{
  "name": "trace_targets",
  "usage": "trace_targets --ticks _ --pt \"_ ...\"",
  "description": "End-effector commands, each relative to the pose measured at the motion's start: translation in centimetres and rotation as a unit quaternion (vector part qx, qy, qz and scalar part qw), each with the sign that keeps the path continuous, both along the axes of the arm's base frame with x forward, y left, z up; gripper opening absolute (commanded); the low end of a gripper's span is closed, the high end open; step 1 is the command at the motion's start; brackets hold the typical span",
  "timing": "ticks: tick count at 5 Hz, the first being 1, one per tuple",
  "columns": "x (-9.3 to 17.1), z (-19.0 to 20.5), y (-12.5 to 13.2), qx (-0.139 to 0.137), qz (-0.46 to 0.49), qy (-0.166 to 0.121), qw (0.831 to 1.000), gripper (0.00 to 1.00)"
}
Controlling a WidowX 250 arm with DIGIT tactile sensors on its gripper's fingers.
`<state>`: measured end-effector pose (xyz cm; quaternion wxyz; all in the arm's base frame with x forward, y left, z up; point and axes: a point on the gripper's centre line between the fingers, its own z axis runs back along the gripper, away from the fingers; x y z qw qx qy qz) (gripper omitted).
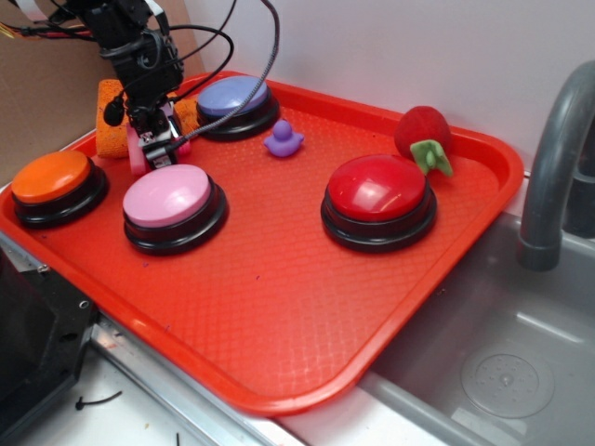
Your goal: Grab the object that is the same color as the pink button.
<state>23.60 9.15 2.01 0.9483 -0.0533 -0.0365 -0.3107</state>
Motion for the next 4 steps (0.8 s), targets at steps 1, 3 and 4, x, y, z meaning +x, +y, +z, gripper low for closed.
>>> trace_targets --ticks 1,3,4 --pt "0.5 5.2 -1.4 -0.001 0.087 -0.048 0.995 0.00" --pt "0.6 13.5 -7.2 0.034 0.279 -0.041 0.959 0.00" --pt "0.9 17.5 -11.1 0.030 0.375 -0.016 0.926 0.00"
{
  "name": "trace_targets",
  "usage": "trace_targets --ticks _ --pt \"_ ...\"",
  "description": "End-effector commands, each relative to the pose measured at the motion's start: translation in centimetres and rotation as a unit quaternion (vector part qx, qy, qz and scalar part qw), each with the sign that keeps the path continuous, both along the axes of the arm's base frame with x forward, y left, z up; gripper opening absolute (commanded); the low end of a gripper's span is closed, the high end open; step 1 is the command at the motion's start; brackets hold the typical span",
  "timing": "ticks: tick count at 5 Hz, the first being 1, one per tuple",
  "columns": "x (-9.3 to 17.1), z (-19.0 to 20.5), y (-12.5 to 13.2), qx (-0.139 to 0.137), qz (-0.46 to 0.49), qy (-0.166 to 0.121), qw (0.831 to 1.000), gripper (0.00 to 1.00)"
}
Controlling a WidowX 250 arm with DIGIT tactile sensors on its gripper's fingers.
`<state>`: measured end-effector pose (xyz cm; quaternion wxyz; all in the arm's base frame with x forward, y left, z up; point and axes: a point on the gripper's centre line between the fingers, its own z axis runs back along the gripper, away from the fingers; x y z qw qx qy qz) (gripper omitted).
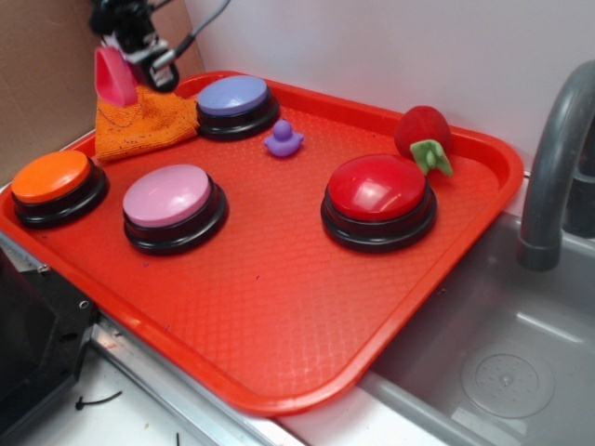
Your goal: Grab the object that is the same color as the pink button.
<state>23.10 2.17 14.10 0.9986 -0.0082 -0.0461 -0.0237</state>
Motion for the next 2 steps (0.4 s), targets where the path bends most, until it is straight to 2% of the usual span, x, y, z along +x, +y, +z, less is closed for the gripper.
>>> trace_targets --ticks 1,2 --pt "1.7 7.5 -6.0 -0.013 0.098 -0.018 0.995 0.00" --pt "1.8 9.4 -8.5 -0.006 0.081 -0.020 0.997 0.00"
